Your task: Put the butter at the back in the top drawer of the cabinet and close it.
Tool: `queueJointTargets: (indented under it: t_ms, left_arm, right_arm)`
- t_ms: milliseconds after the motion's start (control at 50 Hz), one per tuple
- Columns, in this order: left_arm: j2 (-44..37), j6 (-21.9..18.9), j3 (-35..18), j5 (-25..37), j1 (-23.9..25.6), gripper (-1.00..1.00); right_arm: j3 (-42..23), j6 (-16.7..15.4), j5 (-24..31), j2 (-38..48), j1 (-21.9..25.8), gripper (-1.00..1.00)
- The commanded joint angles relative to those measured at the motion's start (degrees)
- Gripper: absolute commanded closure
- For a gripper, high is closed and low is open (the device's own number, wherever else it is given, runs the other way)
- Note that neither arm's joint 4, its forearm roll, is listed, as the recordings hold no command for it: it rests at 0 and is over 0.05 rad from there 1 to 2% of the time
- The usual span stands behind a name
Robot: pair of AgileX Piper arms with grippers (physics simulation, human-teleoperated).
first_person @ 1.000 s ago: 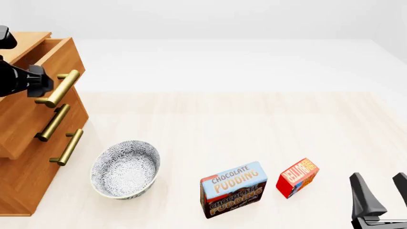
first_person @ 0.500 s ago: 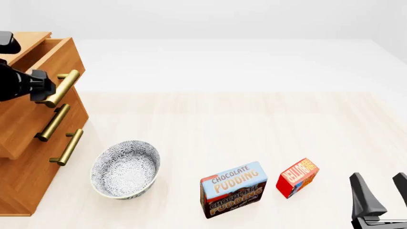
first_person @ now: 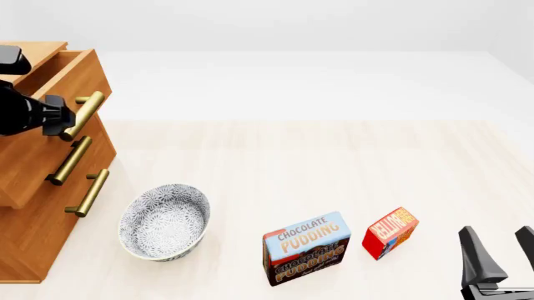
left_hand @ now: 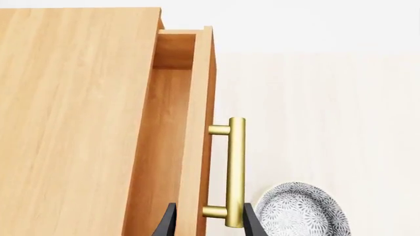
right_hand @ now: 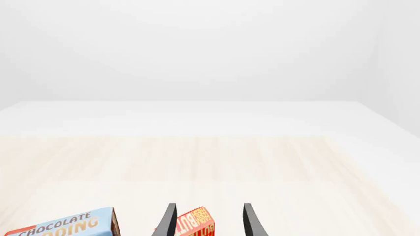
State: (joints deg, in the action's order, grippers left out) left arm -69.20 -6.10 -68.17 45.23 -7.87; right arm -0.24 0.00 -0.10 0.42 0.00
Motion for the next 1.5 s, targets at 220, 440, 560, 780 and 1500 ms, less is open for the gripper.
queueJointTargets:
  t_ms: [220, 440, 560, 780, 1500]
  left_arm:
    - [0.3, 0.0, 1.2, -0.3, 0.5, -1.00]
    - [0.8, 0.0, 2.1, -0.4, 1.4, -1.00]
    - [0.9, 0.2, 2.6, -0.7, 2.2, -1.00]
    - [0.9, 0.7, 2.9, -0.7, 2.9, -1.00]
    - [0.9, 2.5, 2.5, 0.2, 5.5, -1.00]
  right_arm:
    - [0.0, 0.0, 0.0, 0.0, 0.0, -1.00]
    - [0.0, 0.0, 0.0, 0.0, 0.0, -1.00]
    - [0.0, 0.0, 0.0, 0.0, 0.0, -1.00]
    - [0.0, 0.0, 0.0, 0.0, 0.0, -1.00]
    - [0.0, 0.0, 0.0, 0.0, 0.0, -1.00]
